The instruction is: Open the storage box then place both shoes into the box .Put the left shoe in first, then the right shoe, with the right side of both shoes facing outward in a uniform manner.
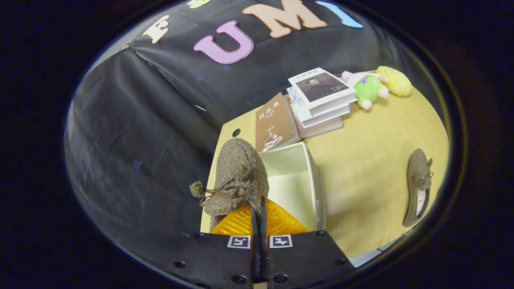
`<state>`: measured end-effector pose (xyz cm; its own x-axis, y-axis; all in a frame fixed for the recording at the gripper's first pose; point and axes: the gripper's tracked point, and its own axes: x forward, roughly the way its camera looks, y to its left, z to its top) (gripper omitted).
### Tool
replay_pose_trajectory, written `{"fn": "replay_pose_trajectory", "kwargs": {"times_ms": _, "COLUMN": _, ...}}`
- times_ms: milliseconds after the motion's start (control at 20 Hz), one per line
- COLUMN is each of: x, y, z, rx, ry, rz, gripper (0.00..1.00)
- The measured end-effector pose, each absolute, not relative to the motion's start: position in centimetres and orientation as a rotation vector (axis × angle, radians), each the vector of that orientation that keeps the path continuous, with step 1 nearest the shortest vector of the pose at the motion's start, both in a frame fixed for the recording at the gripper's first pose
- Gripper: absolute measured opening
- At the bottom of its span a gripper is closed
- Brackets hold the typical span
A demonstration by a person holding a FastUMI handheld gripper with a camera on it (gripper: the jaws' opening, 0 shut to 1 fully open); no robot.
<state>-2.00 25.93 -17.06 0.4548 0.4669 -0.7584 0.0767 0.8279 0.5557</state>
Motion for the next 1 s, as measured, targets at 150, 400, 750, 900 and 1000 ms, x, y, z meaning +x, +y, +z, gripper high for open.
{"fn": "replay_pose_trajectory", "kwargs": {"times_ms": 150, "x": -2.5, "y": 27.1, "z": -19.4, "rx": 0.542, "ry": 1.121, "rz": 0.221, "gripper": 0.03}}
{"fn": "replay_pose_trajectory", "kwargs": {"times_ms": 400, "x": -3.6, "y": 28.9, "z": -23.5, "rx": 0.48, "ry": 1.19, "rz": 0.179, "gripper": 0.04}}
{"fn": "replay_pose_trajectory", "kwargs": {"times_ms": 750, "x": -5.4, "y": 30.7, "z": -26.4, "rx": 0.362, "ry": 1.258, "rz": 0.221, "gripper": 0.04}}
{"fn": "replay_pose_trajectory", "kwargs": {"times_ms": 900, "x": -5.6, "y": 31.2, "z": -26.5, "rx": 0.339, "ry": 1.256, "rz": 0.258, "gripper": 0.07}}
{"fn": "replay_pose_trajectory", "kwargs": {"times_ms": 1000, "x": -5.6, "y": 31.9, "z": -26.2, "rx": 0.366, "ry": 1.251, "rz": 0.312, "gripper": 0.17}}
